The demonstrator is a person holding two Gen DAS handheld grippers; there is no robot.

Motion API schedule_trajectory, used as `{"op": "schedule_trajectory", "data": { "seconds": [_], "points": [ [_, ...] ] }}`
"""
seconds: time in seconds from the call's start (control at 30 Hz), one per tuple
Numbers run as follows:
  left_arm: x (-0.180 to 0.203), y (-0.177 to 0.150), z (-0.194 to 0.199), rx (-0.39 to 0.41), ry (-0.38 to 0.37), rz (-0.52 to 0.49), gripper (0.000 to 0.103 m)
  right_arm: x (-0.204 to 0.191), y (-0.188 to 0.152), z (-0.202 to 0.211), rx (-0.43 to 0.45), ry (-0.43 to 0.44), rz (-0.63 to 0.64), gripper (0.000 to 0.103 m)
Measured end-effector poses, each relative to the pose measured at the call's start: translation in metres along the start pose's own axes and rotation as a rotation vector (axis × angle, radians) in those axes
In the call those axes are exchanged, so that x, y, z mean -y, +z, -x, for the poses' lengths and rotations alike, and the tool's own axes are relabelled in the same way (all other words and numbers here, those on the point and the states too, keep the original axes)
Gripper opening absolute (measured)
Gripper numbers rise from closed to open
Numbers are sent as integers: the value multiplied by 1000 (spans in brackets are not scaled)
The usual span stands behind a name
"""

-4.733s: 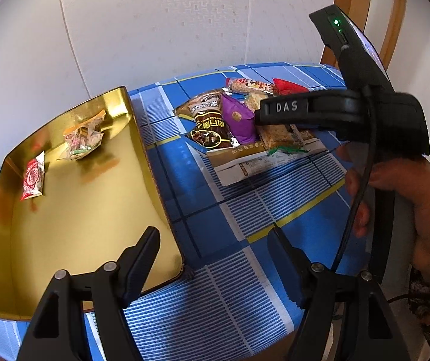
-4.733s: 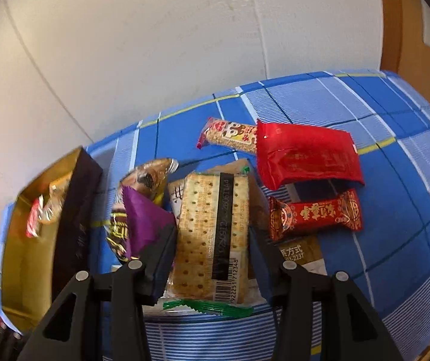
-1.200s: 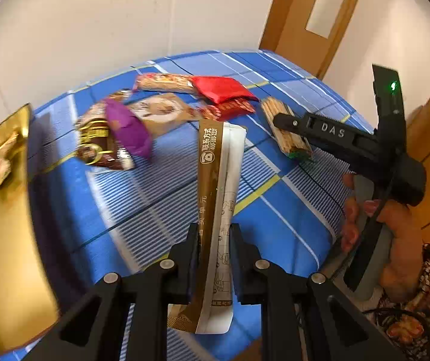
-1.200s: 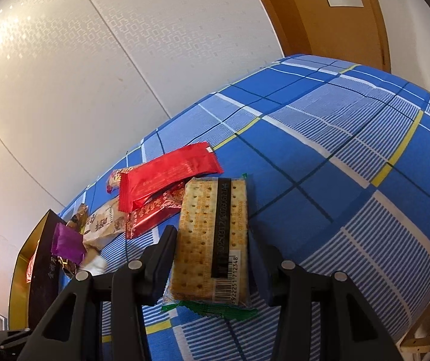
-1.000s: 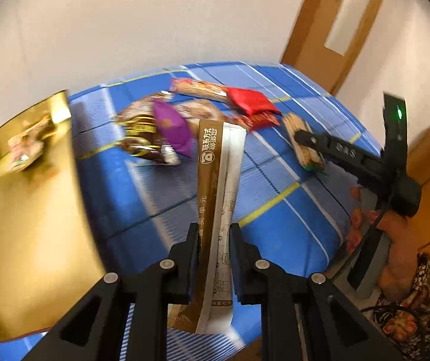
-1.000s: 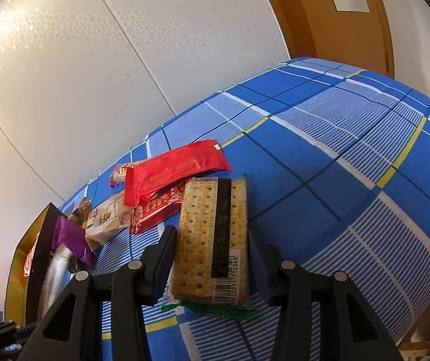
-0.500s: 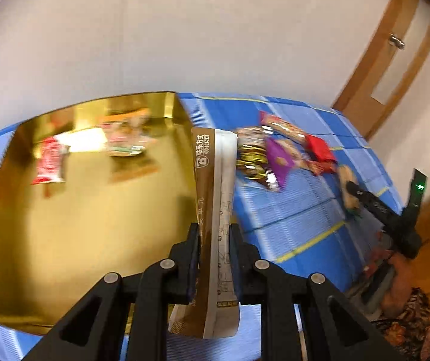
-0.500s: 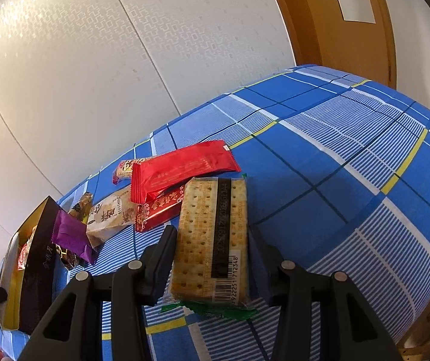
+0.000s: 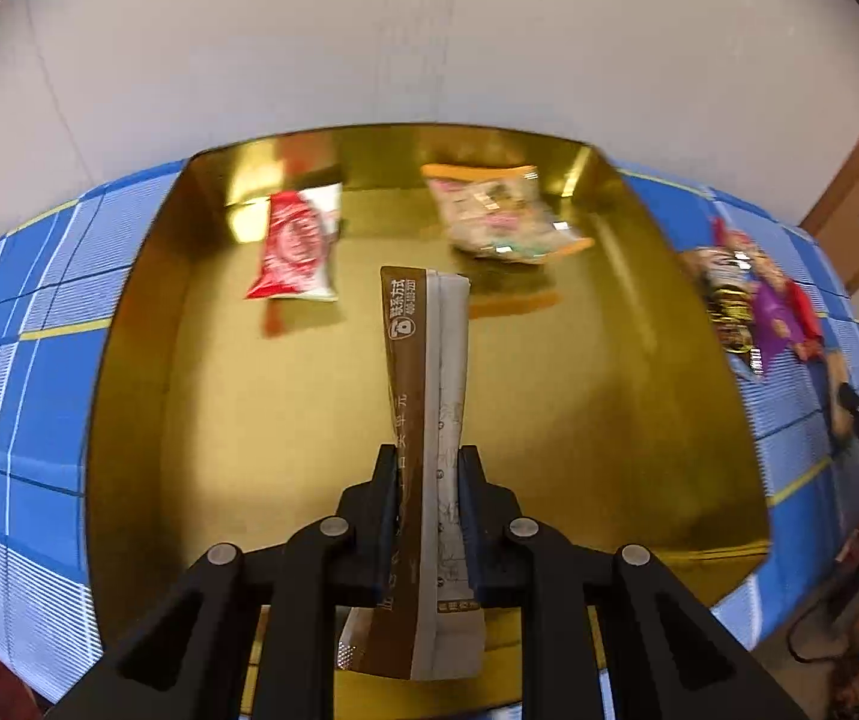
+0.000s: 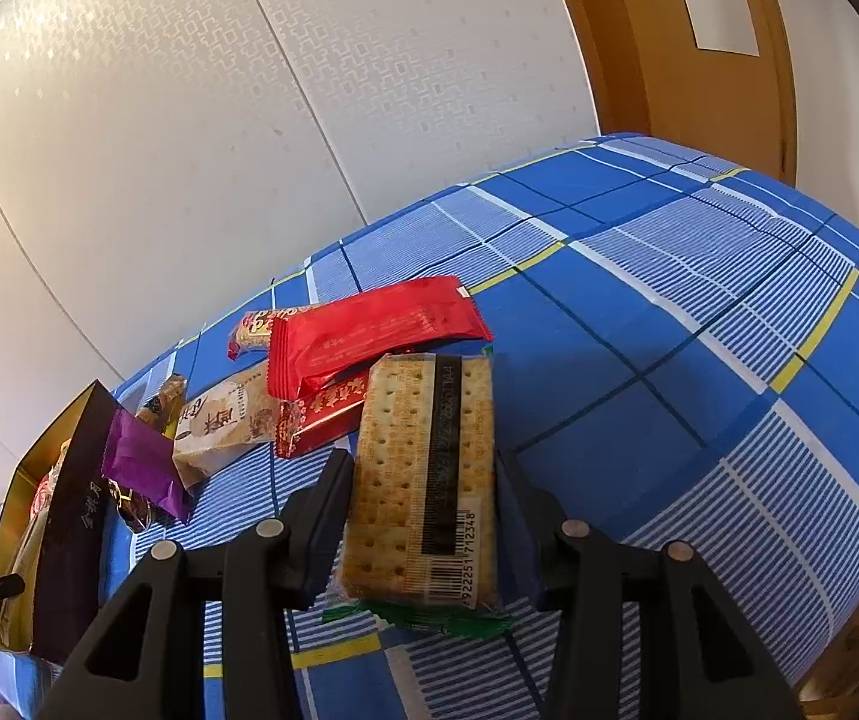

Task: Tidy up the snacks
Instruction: 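Carry the stick pack over the tray and open the left tool, then lower the held cracker pack into the tray and open the right tool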

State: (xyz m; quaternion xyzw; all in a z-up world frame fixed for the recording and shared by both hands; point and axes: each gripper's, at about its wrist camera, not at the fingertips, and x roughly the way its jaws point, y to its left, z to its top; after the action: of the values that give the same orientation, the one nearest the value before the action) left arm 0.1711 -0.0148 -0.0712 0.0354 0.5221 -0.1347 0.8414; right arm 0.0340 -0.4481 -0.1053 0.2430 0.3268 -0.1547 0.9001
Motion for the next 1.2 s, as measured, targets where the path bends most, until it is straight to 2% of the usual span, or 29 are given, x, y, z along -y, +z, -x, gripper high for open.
{"op": "schedule_trajectory", "data": {
  "seconds": [0.17,0.3,0.37,0.43,0.47,0.63,0.83,0.97,1.1,1.2],
  "points": [
    [-18,2,-15,-18,58,18,22,0,0,0,-1,0,-2,48],
    [-24,5,-12,-4,47,65,28,-1,0,-1,-1,-3,6,48],
    [-20,4,-5,12,19,72,35,-1,0,-1,-2,-5,6,48],
    [-11,3,1,37,-1,57,57,-1,0,-1,-2,-6,7,48],
    [-3,2,6,55,-11,35,58,-1,0,-1,-2,-7,11,48],
    [22,6,11,77,-42,-7,58,-5,-1,1,2,-10,36,48],
    [36,5,3,56,-63,-37,58,-7,-4,5,13,9,48,48],
    [38,4,-5,36,-65,-50,52,-14,-6,9,14,30,57,48],
    [35,4,-9,19,-84,-41,52,-31,-11,19,7,89,47,48],
    [34,5,-13,10,-80,-55,52,-54,-17,30,2,130,92,48]
  ]
}}
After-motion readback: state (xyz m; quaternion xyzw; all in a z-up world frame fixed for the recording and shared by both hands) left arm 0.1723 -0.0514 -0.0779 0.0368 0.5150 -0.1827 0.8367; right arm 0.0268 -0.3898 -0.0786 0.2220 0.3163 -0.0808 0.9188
